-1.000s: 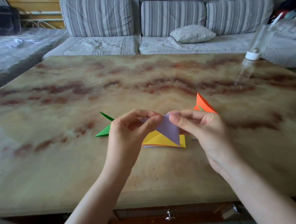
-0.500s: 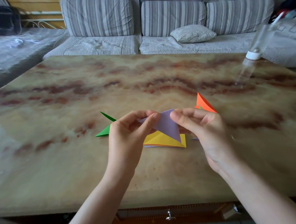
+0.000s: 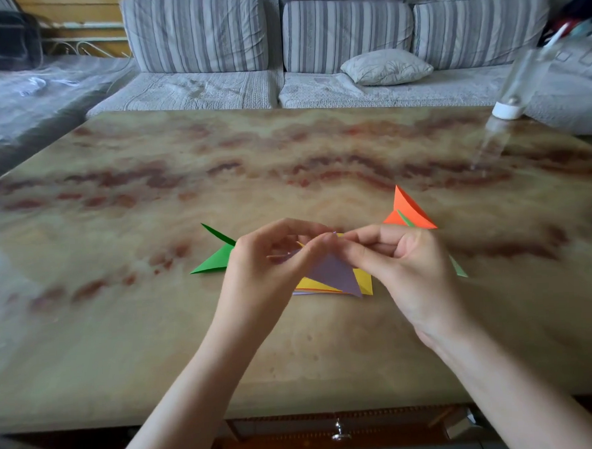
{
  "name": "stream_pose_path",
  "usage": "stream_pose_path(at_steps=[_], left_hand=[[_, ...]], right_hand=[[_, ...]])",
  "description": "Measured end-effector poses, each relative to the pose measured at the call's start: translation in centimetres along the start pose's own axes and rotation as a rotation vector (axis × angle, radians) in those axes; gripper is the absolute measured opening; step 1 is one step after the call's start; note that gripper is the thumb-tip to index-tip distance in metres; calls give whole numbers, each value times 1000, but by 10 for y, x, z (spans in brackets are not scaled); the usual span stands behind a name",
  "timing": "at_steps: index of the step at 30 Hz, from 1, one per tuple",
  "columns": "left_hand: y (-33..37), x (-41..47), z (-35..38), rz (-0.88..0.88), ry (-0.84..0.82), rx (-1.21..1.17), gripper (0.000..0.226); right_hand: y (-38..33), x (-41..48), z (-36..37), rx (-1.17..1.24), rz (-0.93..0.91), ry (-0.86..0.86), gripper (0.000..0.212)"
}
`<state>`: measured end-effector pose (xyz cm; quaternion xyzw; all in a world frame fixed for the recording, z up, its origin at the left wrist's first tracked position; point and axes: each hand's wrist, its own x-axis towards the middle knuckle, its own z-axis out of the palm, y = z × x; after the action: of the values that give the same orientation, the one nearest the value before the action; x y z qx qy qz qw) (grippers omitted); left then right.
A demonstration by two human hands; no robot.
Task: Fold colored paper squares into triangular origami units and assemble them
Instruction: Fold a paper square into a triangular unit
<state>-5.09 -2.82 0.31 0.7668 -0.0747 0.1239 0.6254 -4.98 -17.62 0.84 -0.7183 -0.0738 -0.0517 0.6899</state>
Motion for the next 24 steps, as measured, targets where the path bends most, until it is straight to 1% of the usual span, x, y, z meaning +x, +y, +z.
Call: stream_pose_path(at_steps=[4, 8, 11, 16, 24], left_hand=[[1, -2, 4, -13, 30, -47, 8], [-2, -6, 9, -19, 119, -83, 11], [-3, -7, 10, 7, 163, -6, 9], [-2, -3, 6, 43, 238, 65, 12], [-4, 0, 0, 25, 283, 71, 14]], right_hand=[[1, -2, 3, -43, -6, -25, 3], [0, -1, 3, -18, 50, -61, 3], [-1, -1, 2, 23, 94, -80, 4], [0, -2, 1, -46, 78, -89, 9], [1, -3, -1, -68, 84, -110, 9]])
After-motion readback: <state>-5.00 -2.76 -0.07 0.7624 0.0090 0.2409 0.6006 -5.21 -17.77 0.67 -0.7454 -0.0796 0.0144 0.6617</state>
